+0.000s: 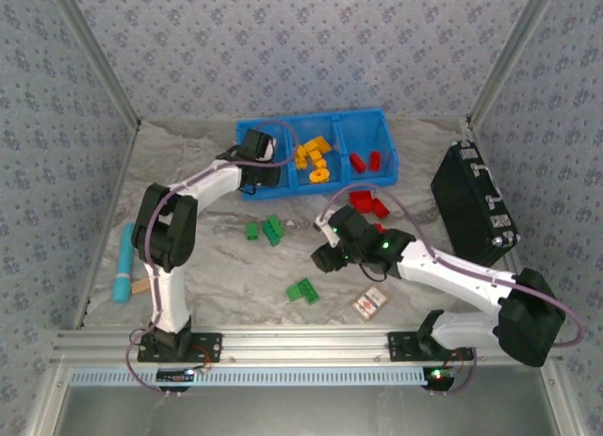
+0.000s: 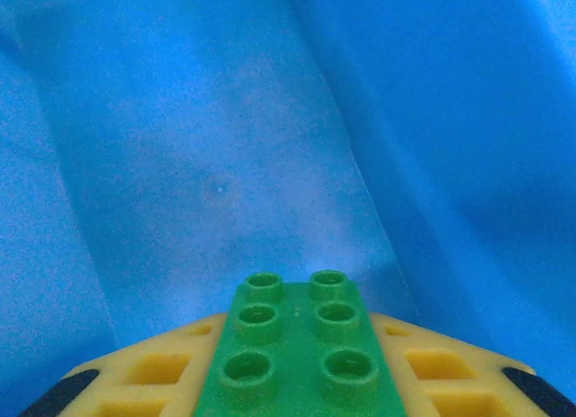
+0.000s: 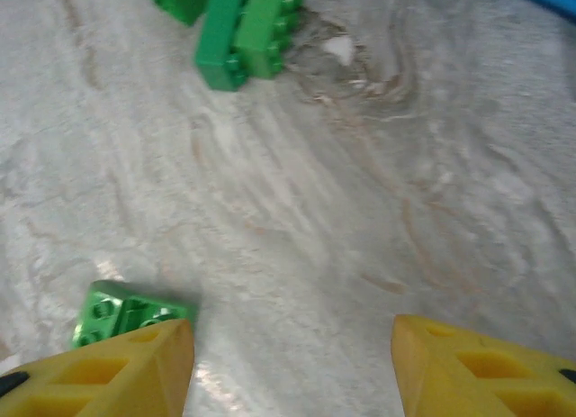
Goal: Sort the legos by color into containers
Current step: Place the lego in the container.
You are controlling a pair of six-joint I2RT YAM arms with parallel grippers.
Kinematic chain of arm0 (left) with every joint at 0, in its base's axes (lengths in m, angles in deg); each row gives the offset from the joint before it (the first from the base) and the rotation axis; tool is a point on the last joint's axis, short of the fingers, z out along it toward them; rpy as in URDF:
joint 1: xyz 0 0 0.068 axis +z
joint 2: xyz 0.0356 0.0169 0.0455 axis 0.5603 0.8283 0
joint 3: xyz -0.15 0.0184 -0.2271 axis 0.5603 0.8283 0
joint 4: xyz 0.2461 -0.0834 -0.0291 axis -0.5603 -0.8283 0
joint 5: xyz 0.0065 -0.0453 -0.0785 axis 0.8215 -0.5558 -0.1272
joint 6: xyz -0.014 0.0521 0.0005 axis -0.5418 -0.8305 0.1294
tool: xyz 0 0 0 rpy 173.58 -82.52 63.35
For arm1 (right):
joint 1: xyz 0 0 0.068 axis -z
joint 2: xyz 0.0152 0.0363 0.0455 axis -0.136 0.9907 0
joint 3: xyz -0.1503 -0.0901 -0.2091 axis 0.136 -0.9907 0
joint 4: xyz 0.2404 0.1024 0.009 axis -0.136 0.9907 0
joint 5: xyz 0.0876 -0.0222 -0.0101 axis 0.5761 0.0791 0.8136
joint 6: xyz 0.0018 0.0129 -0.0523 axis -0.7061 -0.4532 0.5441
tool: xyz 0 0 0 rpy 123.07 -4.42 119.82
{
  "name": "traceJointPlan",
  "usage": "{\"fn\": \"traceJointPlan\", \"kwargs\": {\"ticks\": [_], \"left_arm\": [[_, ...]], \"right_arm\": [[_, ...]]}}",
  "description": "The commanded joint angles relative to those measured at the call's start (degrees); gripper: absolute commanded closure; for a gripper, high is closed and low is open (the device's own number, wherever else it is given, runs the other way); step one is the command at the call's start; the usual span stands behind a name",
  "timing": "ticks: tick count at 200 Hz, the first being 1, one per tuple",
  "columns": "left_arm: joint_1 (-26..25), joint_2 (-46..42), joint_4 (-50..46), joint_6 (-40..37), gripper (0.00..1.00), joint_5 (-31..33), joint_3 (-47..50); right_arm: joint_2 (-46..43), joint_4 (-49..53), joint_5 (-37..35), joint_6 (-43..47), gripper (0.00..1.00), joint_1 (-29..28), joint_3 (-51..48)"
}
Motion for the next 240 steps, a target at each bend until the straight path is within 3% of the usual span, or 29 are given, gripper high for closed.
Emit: {"fn": "traceJointPlan", "kwargs": {"ticks": [1,29,82,157,240], "left_arm": [[0.5,1.2,1.6,-1.0,0.59,0.5,-3.9],[0.7,2.7,0.9,-0.8,0.48,0.3,-5.3],[0.6,-0.3,0.8,-0.5,0.47,-1.2,-5.3],[0.3,-11.2,1.2,-0.4,0.45,-4.4,-4.1],[0.4,-23.9,-2.9,-1.9,0.42,-3.9,1.8]], "right_arm": [[1.9,1.0,-3.5,-2.6,0.39,-3.4,-1.1],[4.4,-0.5,-2.2,-4.0,0.39,-7.0,-2.8],[8.9,-2.1,0.6,-4.1,0.43,-10.7,-3.5],[11.8,-3.9,3.1,-6.4,0.41,-14.7,-3.6],[18.4,-3.6,0.8,-5.9,0.47,-17.6,-1.6]]}}
